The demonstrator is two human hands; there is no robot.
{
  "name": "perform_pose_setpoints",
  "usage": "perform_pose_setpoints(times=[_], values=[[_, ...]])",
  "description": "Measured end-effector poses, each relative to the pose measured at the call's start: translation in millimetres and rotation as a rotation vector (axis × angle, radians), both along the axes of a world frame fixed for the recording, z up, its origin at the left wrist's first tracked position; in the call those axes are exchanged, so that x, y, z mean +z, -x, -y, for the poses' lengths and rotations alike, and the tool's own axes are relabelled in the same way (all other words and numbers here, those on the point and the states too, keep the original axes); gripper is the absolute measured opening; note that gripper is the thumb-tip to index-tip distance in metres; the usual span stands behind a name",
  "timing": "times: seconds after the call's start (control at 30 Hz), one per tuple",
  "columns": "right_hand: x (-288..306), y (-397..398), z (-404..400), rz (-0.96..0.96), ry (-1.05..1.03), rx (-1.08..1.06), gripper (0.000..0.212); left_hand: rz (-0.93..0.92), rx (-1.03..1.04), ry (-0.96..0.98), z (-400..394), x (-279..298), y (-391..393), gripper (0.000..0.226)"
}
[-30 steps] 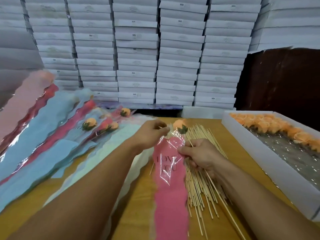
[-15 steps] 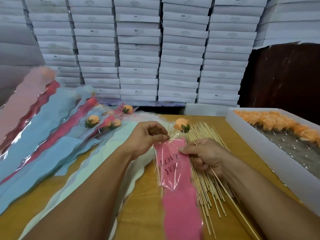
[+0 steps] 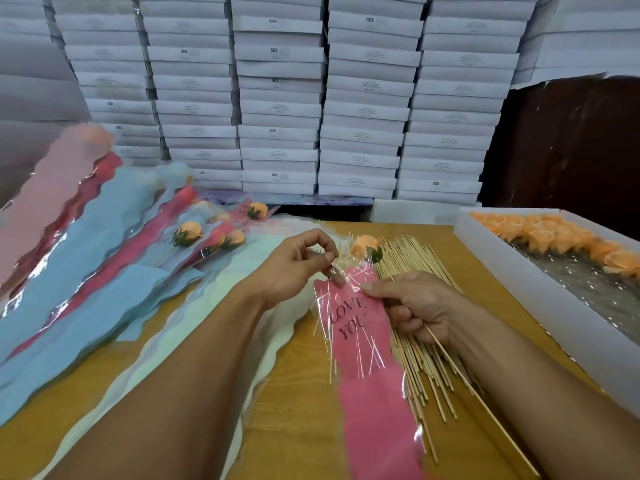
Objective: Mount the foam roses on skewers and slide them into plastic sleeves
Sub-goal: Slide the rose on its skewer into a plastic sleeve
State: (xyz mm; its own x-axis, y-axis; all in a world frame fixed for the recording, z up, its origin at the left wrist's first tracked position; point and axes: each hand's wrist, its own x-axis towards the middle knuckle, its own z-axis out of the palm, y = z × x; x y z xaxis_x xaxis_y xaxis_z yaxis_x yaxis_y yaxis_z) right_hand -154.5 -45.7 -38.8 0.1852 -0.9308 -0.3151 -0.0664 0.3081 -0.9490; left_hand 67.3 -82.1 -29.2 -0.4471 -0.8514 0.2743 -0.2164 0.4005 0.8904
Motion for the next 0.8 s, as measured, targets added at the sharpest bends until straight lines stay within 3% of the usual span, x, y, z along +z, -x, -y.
perform_pose_setpoints(times=[0.1, 0.33, 0.6, 0.8], values=[[2.4, 1.1, 0.1, -0.095, 0.021, -0.125, 0.041, 0.010, -0.029, 0.001, 1.2, -1.1, -1.6, 0.014], [37.7, 18.3, 18.6, 0.267, 0.041, -0.376, 0.027, -0.162, -0.173, -0.160, -2.0, 4.6, 3.7, 0.012], [75.5, 17.5, 57.7, 0.277, 0.047, -0.430, 0.033, -0.181, -0.320, -0.252, -6.4, 4.3, 2.7, 0.003], [88.3, 17.3, 88.4, 0.209, 0.095, -0.546, 0.035, -0.137, -0.425, -0.291, -4.2, 2.4, 2.3, 0.016]])
